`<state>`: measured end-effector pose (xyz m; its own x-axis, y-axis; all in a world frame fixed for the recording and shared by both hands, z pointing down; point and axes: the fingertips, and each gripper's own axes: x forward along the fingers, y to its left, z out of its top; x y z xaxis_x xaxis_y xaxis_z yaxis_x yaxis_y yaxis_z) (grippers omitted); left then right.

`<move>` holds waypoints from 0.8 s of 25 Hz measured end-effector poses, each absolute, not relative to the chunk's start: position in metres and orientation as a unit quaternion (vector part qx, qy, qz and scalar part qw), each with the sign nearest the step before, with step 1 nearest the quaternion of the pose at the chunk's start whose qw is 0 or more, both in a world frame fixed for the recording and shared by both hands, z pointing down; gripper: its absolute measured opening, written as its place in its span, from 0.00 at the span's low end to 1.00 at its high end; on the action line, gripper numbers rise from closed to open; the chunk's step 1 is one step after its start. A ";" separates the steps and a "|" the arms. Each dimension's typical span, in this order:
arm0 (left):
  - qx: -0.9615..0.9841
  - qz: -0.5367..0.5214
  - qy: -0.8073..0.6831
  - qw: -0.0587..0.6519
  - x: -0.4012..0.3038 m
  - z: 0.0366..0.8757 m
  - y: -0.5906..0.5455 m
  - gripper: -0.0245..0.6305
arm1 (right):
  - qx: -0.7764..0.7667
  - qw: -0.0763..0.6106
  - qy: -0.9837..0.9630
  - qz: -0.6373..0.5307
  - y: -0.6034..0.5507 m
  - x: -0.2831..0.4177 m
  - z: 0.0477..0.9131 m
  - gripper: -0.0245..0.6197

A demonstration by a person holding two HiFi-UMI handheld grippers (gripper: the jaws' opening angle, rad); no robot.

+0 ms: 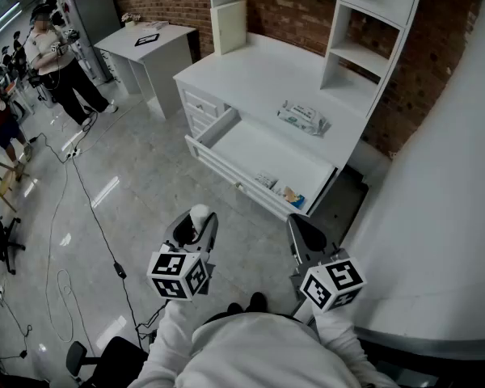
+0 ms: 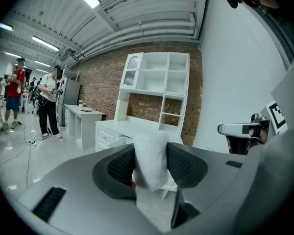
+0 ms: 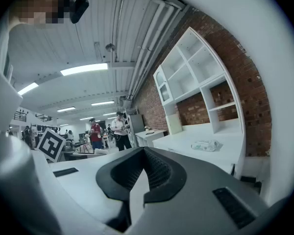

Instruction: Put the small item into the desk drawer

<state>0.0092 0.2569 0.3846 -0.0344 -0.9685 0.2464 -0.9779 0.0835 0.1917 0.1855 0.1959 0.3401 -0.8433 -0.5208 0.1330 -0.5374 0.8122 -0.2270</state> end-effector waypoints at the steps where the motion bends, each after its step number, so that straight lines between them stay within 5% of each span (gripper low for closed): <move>1: 0.677 0.015 -0.719 0.157 0.009 0.385 0.256 0.33 | 0.281 0.031 -0.950 0.132 0.194 0.187 0.341 0.08; 20: 0.676 -0.007 -0.720 0.158 0.012 0.391 0.208 0.33 | 0.309 0.035 -0.938 0.154 0.142 0.204 0.369 0.08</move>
